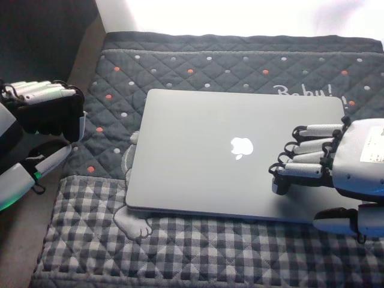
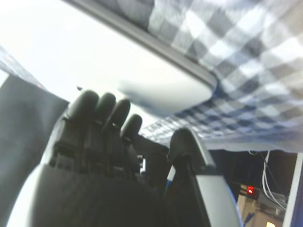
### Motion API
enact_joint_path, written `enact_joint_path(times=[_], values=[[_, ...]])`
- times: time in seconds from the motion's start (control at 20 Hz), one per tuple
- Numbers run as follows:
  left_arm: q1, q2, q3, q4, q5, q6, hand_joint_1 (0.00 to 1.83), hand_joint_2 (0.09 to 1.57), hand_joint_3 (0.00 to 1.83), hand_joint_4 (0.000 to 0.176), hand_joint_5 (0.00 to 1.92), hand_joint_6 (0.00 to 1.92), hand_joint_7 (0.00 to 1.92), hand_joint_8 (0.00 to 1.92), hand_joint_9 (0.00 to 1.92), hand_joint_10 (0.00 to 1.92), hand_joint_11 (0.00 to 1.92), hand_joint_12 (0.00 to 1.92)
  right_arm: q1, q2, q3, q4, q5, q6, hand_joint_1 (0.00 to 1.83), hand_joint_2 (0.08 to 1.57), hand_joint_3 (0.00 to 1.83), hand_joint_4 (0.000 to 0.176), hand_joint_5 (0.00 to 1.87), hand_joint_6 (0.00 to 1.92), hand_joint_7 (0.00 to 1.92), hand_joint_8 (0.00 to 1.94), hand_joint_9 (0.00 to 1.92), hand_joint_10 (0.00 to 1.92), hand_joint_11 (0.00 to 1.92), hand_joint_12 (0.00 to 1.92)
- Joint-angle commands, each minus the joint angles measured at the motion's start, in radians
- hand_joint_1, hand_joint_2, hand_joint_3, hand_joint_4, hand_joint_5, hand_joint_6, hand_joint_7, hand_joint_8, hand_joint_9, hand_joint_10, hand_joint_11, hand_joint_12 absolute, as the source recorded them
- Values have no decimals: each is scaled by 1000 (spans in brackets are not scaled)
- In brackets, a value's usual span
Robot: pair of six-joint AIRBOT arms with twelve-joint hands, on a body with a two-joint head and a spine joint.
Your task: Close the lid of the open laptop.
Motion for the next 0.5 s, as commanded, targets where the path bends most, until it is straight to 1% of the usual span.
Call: enact_joint_path(times=[0.0,0.05,0.1,0.15,0.2,0.25,0.3,0.35,0.4,0.45], values=[[-5,5,2,-2,-134,0,997,1432,3,0,503,1678,469,1912,501,1912,523,1921,4,8,-2,19,74,2,500,1414,0,0,319,575,627,147,536,582,241,1530],[-4,6,2,-3,-136,0,997,1432,3,0,503,1678,469,1912,501,1912,523,1921,4,9,-2,19,74,3,500,1414,0,0,319,575,627,147,536,582,241,1530],[-4,6,2,-4,-136,0,1009,1423,0,0,508,1656,495,1891,517,1901,534,1921,4,9,-4,20,75,3,449,1405,0,0,361,476,683,87,563,532,234,1556],[-4,6,3,-5,-137,0,1013,1416,0,0,512,1654,510,1863,531,1862,543,1921,4,9,-6,23,85,3,407,1421,1,0,352,476,651,39,497,573,161,1634],[-4,6,3,-7,-139,0,1015,1413,0,3,518,1652,511,1849,529,1849,556,1921,4,9,-7,31,105,2,450,1441,5,0,232,564,520,7,319,704,58,1739],[-4,6,4,-10,-140,0,1023,1404,0,7,515,1648,539,1807,530,1790,523,1921,4,18,-9,35,129,2,511,1444,2,0,91,724,479,8,134,782,1,1485],[-3,6,6,-13,-140,0,1019,1406,0,5,494,1665,550,1796,528,1752,508,1921,6,27,-12,38,143,-1,549,1422,0,0,78,690,436,1,121,683,0,1301],[-3,5,7,-14,-142,0,1019,1406,0,5,494,1665,550,1796,528,1752,508,1921,6,41,-18,66,163,-28,549,1422,0,0,78,690,436,1,121,683,0,1301],[-3,6,8,-15,-143,0,1001,1414,2,12,471,1702,540,1799,521,1743,501,1921,6,66,-34,111,181,-86,506,1407,0,0,36,467,268,3,33,510,0,1101],[-3,6,9,-16,-144,2,960,1448,4,21,412,1784,485,1831,397,1669,314,1853,6,79,-47,141,189,-129,372,1369,0,12,17,247,134,4,33,254,0,693]])
